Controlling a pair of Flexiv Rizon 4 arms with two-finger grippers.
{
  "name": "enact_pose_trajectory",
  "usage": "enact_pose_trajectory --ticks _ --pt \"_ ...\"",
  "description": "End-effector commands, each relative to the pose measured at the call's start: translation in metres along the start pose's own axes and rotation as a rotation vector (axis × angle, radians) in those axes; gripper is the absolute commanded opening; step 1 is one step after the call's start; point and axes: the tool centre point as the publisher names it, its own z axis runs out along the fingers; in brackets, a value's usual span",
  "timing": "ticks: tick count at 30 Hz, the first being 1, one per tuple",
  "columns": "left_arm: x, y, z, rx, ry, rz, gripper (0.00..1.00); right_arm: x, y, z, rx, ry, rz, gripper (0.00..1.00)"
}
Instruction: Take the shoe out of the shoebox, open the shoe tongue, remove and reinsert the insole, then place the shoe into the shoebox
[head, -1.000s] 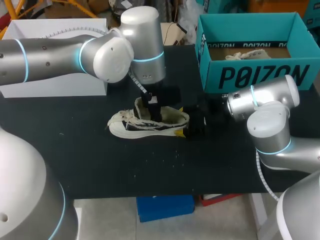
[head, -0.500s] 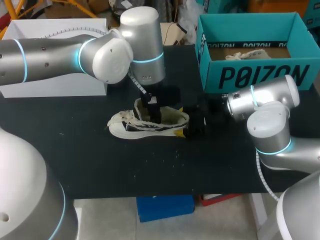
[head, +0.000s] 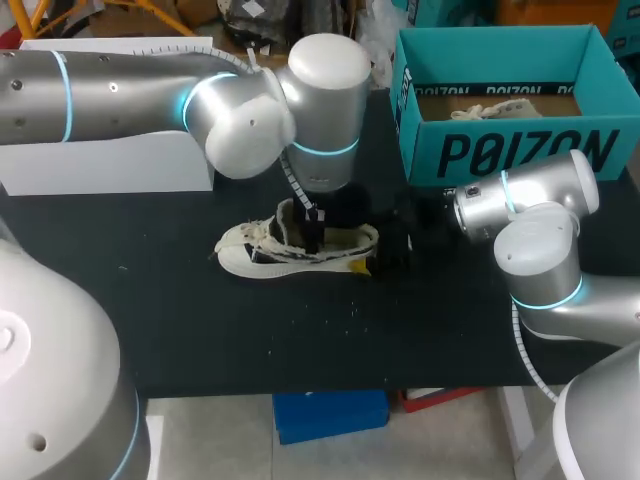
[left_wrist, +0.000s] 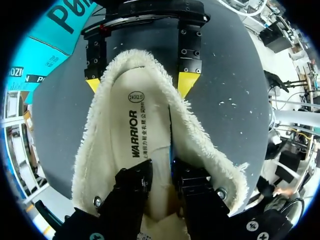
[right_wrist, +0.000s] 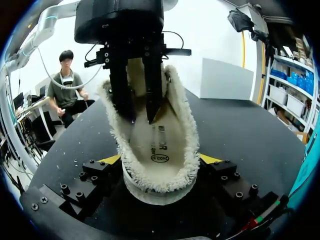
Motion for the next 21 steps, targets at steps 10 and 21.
enact_pose_trajectory --ticks 10,21 --pt "0.001 0.014 0.011 -0.166 -0.253 -0.030 0.22 -0.001 -0.003 0.000 0.001 -0.002 0.002 0.00" --pt "-0.012 0.035 0.007 -0.173 -0.503 -0.092 0.15 -0.001 -0.003 0.000 0.001 -0.002 0.002 0.00"
